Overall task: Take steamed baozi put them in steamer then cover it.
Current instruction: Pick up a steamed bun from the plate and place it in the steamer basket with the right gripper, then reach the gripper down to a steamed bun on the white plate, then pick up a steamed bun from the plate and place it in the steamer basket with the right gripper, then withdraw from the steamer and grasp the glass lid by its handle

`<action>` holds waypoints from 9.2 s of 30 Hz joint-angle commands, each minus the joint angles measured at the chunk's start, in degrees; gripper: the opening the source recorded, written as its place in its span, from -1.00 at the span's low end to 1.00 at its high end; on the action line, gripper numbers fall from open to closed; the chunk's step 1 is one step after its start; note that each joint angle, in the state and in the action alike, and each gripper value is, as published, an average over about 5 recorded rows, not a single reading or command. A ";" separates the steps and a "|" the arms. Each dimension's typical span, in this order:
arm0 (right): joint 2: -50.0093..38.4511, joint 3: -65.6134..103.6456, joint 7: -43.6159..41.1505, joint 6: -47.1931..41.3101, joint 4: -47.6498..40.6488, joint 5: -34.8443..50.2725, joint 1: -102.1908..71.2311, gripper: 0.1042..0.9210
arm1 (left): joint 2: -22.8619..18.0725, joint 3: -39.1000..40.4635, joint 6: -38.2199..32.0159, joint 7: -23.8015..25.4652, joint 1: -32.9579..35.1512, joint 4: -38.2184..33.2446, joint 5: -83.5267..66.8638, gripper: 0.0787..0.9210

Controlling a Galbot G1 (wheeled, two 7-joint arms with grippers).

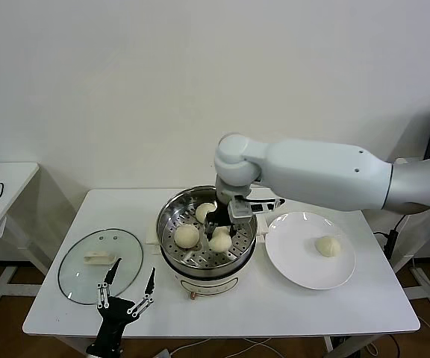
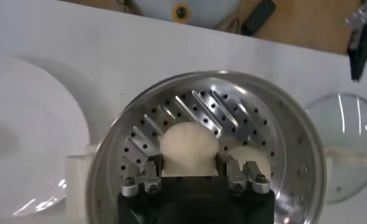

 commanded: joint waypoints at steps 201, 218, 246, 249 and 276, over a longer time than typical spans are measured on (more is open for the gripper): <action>-8.85 0.74 17.46 -46.51 -8.83 44.03 3.32 0.76 | 0.84 -1.11 1.00 -1.84 -3.36 1.72 1.92 0.77; -21.73 44.89 87.43 -20.27 -1.06 44.82 -44.26 0.76 | 1.94 -4.04 8.71 -8.98 -9.76 4.14 17.48 0.77; -2.09 97.96 77.81 -15.40 2.37 32.57 -98.90 0.76 | 5.89 -10.41 16.37 -13.95 -13.23 24.18 64.54 0.77; -1.33 98.00 77.14 -15.47 2.72 32.09 -100.16 0.76 | 5.72 -10.59 17.12 -15.80 -14.29 25.91 67.41 0.77; 2.11 97.07 74.79 -15.27 1.33 29.62 -101.63 0.76 | 6.12 -7.58 20.18 -18.55 -26.39 37.39 71.46 0.77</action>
